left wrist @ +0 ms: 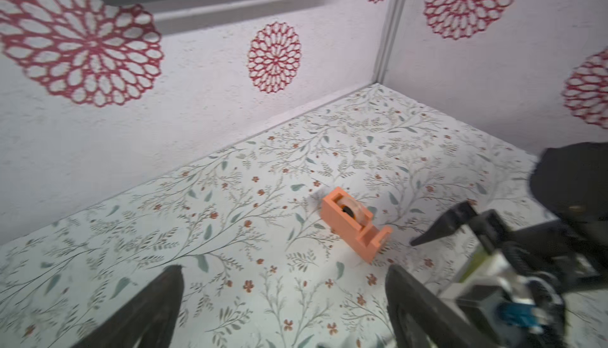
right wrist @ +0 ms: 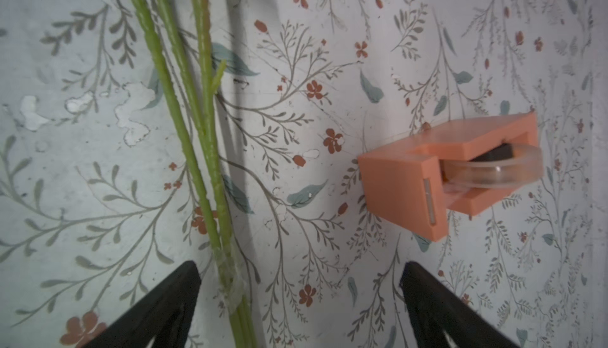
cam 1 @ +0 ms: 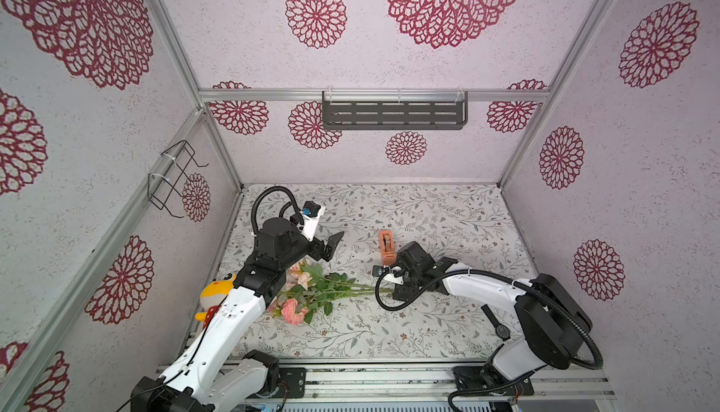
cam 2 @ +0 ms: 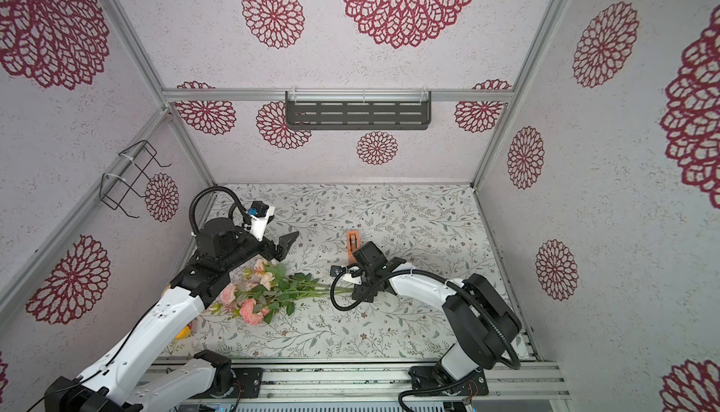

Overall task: Wrap bouquets with tape
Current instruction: Place the wrapped bouquet at the center of the board, then reset both arms

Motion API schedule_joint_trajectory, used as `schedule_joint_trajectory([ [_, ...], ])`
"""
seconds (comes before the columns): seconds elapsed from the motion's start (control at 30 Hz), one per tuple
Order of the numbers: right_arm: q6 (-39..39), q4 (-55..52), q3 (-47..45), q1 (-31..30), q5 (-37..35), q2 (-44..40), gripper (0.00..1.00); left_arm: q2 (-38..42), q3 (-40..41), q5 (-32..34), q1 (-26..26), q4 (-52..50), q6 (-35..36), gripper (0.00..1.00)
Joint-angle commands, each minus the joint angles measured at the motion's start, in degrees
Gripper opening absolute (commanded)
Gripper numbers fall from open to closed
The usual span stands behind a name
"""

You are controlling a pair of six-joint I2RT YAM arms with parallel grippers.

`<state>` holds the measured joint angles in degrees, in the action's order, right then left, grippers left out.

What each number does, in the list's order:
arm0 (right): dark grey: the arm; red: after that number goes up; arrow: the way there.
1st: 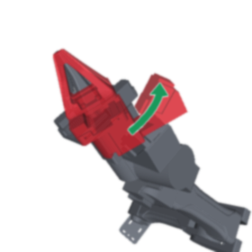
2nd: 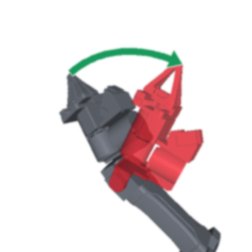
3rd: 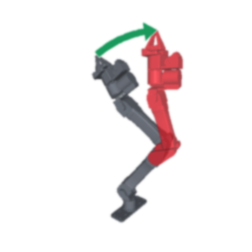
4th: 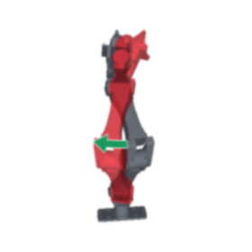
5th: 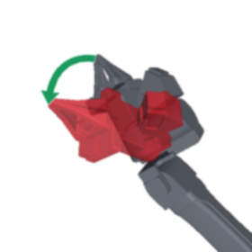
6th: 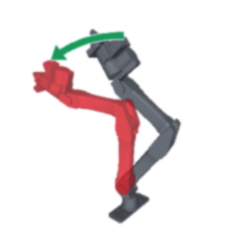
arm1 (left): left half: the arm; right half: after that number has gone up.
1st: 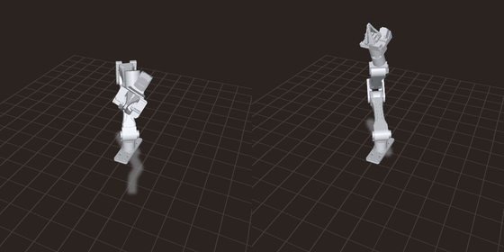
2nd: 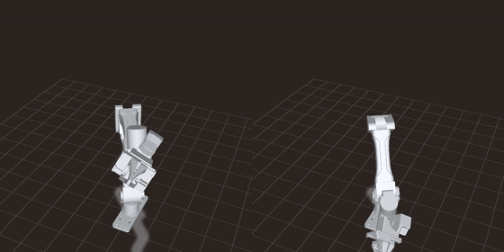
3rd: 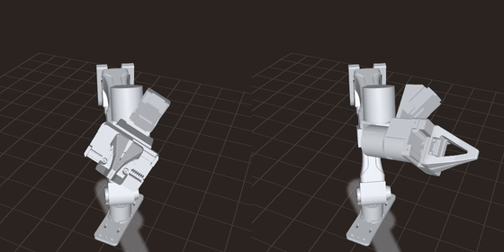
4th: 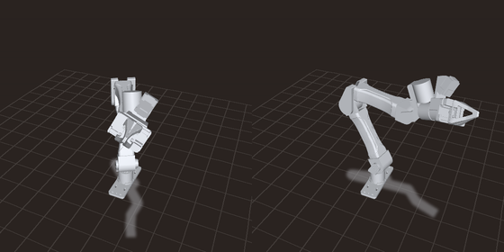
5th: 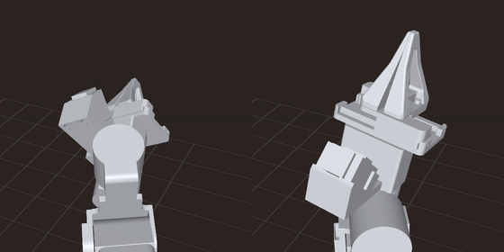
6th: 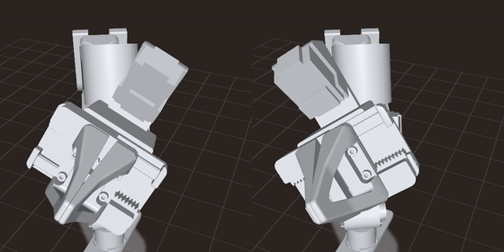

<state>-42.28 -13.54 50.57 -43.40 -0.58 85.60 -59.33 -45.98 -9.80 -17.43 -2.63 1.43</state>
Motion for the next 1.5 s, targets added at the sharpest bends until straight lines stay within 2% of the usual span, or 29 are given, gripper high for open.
schedule_joint_trajectory([
  [0.0, 4.3, 1.5, 0.9, 0.5, 1.5, -9.9, 0.99, 0.7, 2.1, 11.3, 1.5, 5.1, -1.4, 0.98],
  [0.1, 11.7, 9.0, -4.3, 3.7, 4.0, -19.4, 0.99, 0.5, 4.7, 17.4, 3.3, 7.5, -1.0, 0.98],
  [0.17, 24.0, 19.6, -9.8, 9.2, 1.9, -25.4, 0.99, -0.4, 6.6, 19.7, 6.7, 9.7, -2.1, 0.98],
  [0.2, 30.6, 24.5, -12.6, 12.5, -1.1, -27.6, 0.99, -1.3, 7.5, 18.7, 9.6, 11.1, -3.2, 0.98],
  [0.23, 37.0, 28.9, -15.8, 16.4, -4.7, -29.7, 0.99, -2.5, 8.4, 16.4, 12.7, 13.0, -4.5, 0.98],
  [0.27, 40.0, 31.3, -18.1, 19.9, -6.8, -30.8, 0.99, -4.1, 9.0, 14.0, 15.5, 15.4, -5.1, 0.98],
  [0.4, 45.6, 33.3, -22.0, 31.3, -15.9, -27.1, 0.99, -17.3, 8.1, 0.6, 27.1, 26.5, -7.4, 0.98],
  [0.47, 47.0, 35.7, -22.6, 36.2, -15.6, -22.5, 0.99, -26.7, 4.9, -5.5, 31.3, 31.4, -9.8, 0.98],
  [0.53, 46.6, 43.4, -25.3, 38.8, -17.3, -17.1, 0.99, -32.5, -3.5, -15.1, 34.6, 22.4, -12.8, 0.98],
  [0.57, 46.6, 45.7, -26.0, 39.7, -17.9, -14.8, 0.99, -34.1, -3.8, -18.2, 35.4, 25.1, -14.1, 0.98],
  [0.63, 46.9, 48.8, -26.3, 40.5, -19.3, -10.0, 0.99, -34.5, -1.5, -17.9, 36.0, 31.9, -18.5, 0.98],
  [0.7, 46.8, 54.3, -27.3, 40.7, -19.6, -6.4, 0.99, -31.6, 2.0, -14.5, 35.5, 34.0, -17.9, 0.98],
  [0.73, 46.2, 57.1, -28.1, 40.7, -19.6, -4.7, 0.99, -28.8, 4.1, -10.5, 34.2, 34.0, -14.8, 0.98],
  [0.8, 46.6, 54.9, -25.3, 40.8, -21.2, -2.7, 0.99, -23.1, 6.2, 1.0, 30.9, 26.3, -7.8, 0.98],
  [0.83, 46.3, 56.2, -25.3, 40.8, -21.3, -1.9, 0.99, -21.9, 7.4, 3.2, 30.3, 26.1, -5.7, 0.98],
  [0.93, 45.5, 70.3, -30.3, 41.2, -19.2, 0.5, 0.99, -21.5, 8.3, 2.1, 31.5, 27.2, -7.0, 0.98],
  [0.97, 45.5, 70.1, -31.2, 40.8, -19.5, -0.6, 0.99, -21.6, 8.3, 1.4, 31.7, 28.1, -9.5, 0.98],
  [1.03, 45.4, 82.1, -36.6, 40.9, -18.7, 2.1, 0.99, -24.4, 9.3, -6.2, 32.7, 36.8, -14.1, 0.98],
  [1.07, 44.9, 87.6, -38.1, 40.8, -19.9, 3.3, 0.99, -25.0, 8.4, -8.1, 32.7, 35.8, -13.4, 0.98],
  [1.1, 46.2, 85.0, -38.6, 40.9, -19.9, 1.2, 0.99, -25.1, 7.6, -7.4, 32.2, 33.9, -12.3, 0.98],
  [1.17, 45.7, 87.9, -38.6, 41.1, -20.6, 2.6, 0.99, -24.0, 9.1, -4.5, 31.5, 35.1, -12.0, 0.98],
  [1.2, 46.3, 83.3, -37.1, 41.0, -20.3, 1.7, 0.99, -23.2, 10.4, -3.7, 31.5, 36.6, -12.1, 0.98],
  [1.27, 44.8, 84.1, -36.9, 39.9, -21.9, 2.4, 0.99, -21.6, 11.8, -0.5, 31.2, 36.1, -11.7, 0.98],
  [1.33, 44.5, 84.5, -36.8, 39.8, -21.7, 2.7, 0.99, -18.2, 11.5, 8.6, 28.9, 28.4, -7.0, 0.98],
  [1.37, 44.7, 83.3, -36.6, 39.8, -21.7, 2.3, 0.99, -17.5, 12.7, 10.1, 28.6, 29.5, -5.6, 0.98],
  [1.4, 44.6, 83.9, -36.6, 39.8, -21.7, 2.6, 0.99, -17.2, 14.0, 10.1, 29.3, 32.4, -7.0, 0.98],
  [1.47, 44.6, 83.4, -36.6, 39.8, -21.7, 2.4, 0.99, -16.5, 14.0, 8.2, 30.3, 31.2, -8.4, 0.98],
])
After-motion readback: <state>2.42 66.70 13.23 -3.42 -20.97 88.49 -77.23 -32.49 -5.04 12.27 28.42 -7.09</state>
